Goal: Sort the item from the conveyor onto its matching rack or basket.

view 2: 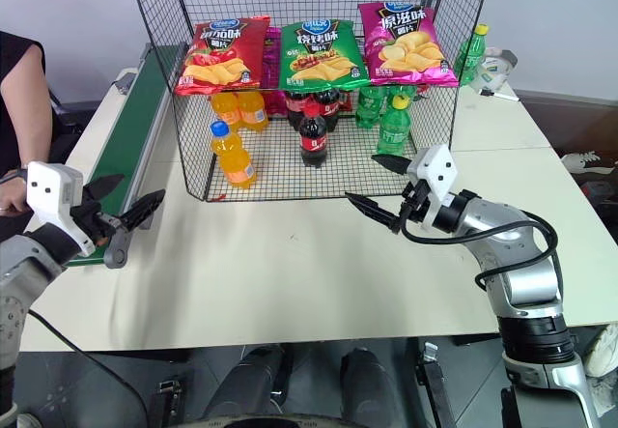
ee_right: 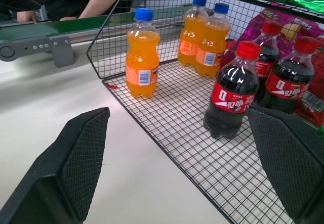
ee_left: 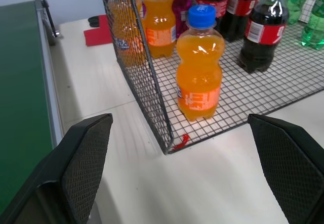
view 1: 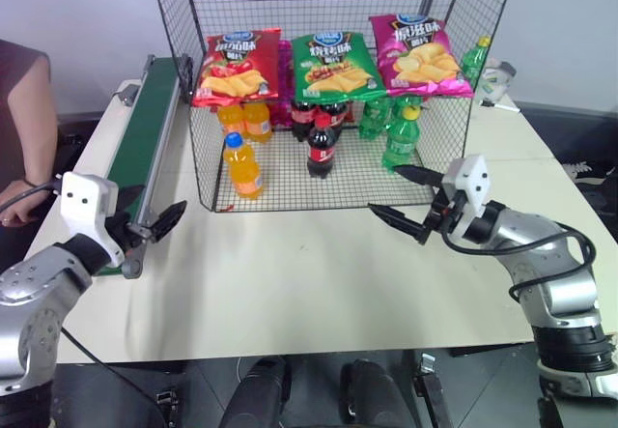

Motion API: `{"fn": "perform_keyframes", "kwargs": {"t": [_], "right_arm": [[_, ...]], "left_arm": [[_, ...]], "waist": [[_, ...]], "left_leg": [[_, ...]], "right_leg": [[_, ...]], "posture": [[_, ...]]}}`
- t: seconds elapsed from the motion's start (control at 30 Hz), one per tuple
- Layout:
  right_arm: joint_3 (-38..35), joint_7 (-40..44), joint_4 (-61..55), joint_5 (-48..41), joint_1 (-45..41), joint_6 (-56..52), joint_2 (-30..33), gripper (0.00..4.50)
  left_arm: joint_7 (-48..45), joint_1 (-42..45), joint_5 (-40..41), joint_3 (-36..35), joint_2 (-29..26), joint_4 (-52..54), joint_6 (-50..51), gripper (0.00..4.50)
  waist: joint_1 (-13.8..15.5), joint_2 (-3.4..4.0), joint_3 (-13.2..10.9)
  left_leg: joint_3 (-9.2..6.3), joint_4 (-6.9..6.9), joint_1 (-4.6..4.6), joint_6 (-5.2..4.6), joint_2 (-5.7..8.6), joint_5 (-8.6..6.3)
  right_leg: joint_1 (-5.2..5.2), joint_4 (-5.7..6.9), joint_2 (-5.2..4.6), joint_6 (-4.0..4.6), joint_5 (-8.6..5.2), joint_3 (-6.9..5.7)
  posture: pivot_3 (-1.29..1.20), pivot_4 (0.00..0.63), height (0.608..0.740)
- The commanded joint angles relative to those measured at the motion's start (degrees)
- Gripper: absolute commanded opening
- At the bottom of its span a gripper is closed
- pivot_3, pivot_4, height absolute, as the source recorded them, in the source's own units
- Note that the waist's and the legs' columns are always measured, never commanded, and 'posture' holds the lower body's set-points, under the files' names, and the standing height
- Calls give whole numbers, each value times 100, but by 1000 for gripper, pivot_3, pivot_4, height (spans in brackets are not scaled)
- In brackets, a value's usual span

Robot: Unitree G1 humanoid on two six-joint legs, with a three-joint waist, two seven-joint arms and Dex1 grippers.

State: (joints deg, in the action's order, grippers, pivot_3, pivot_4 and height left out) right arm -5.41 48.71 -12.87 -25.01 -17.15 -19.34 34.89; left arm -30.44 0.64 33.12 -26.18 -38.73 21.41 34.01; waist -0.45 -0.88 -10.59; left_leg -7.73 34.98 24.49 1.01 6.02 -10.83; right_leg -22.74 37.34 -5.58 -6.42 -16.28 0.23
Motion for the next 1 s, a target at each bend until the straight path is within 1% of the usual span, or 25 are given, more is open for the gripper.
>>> {"fn": "perform_keyframes", "kwargs": {"t": [0.03, 0.53, 0.8, 1.0], "right_arm": [[-103, -86, -308, -56, -157, -49, 84, 4500], [-63, -72, -287, -30, -183, -30, 56, 4500], [-6, -70, -233, 19, -137, 80, -24, 4500], [27, -61, -172, 24, -154, 158, -50, 4500]], "left_arm": [[-23, 94, -30, -81, -23, 38, -172, 4478], [61, 100, -165, -17, 52, -24, -344, 4478], [208, 190, -369, -11, 35, -72, -336, 4478], [268, 249, -348, -29, 106, -97, -341, 4478]], "waist": [[-1, 0, 0], [1, 0, 0], [3, 0, 0], [-2, 0, 0]], "left_leg": [[0, 0, 0, 0, 0, 0], [0, -1, 0, 0, 0, 0], [0, -1, 0, 0, 0, 0], [0, -2, 0, 0, 0, 0]], "right_leg": [[0, 0, 0, 0, 0, 0], [1, -2, 0, 0, 0, 0], [0, -2, 0, 0, 0, 0], [0, -4, 0, -1, 0, 0]], "posture": [[0, 150, 740], [0, 150, 740], [0, 150, 740], [0, 150, 740]]}}
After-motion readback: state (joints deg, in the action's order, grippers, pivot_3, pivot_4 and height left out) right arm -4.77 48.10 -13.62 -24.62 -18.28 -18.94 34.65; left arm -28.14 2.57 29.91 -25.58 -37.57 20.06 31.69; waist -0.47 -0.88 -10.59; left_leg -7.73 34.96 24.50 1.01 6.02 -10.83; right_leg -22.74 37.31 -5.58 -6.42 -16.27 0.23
